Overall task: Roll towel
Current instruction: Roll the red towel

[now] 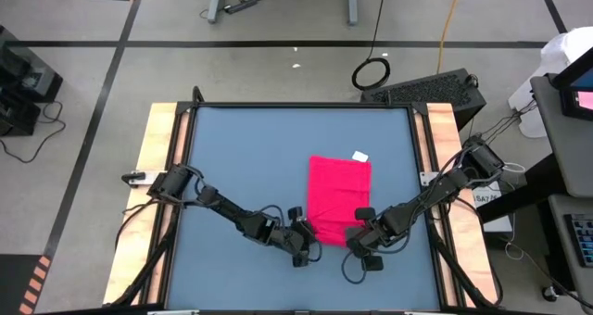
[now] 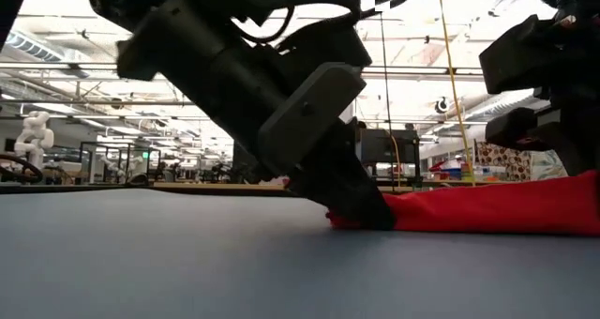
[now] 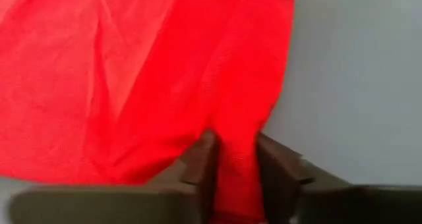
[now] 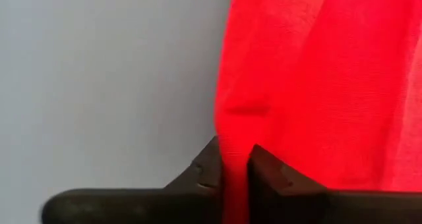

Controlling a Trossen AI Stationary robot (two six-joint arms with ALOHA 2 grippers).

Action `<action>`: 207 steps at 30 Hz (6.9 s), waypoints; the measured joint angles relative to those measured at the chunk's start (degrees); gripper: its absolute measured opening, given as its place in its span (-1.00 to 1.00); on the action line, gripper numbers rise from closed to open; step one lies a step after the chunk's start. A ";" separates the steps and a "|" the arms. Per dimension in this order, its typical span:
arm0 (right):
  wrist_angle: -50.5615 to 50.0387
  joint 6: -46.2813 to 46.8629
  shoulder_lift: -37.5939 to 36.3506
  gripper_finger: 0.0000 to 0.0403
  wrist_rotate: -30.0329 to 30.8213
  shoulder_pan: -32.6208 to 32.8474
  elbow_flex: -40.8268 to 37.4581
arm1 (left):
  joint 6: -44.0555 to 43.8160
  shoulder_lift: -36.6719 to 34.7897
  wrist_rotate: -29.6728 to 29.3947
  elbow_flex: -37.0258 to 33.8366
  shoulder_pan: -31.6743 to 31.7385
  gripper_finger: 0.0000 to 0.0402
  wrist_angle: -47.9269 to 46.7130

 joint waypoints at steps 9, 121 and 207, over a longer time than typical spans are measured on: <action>-11.23 6.22 -6.54 -0.37 4.56 5.08 4.91 | -9.62 -0.11 7.45 0.02 2.51 -0.83 0.18; 8.69 2.71 -3.90 -0.93 -2.12 -7.08 -7.34 | 8.64 0.17 -2.87 -0.09 -2.26 -0.27 2.53; 7.38 0.36 -7.86 -0.98 -7.36 -6.12 -9.57 | 14.89 1.14 -14.95 -0.09 -8.00 0.24 14.16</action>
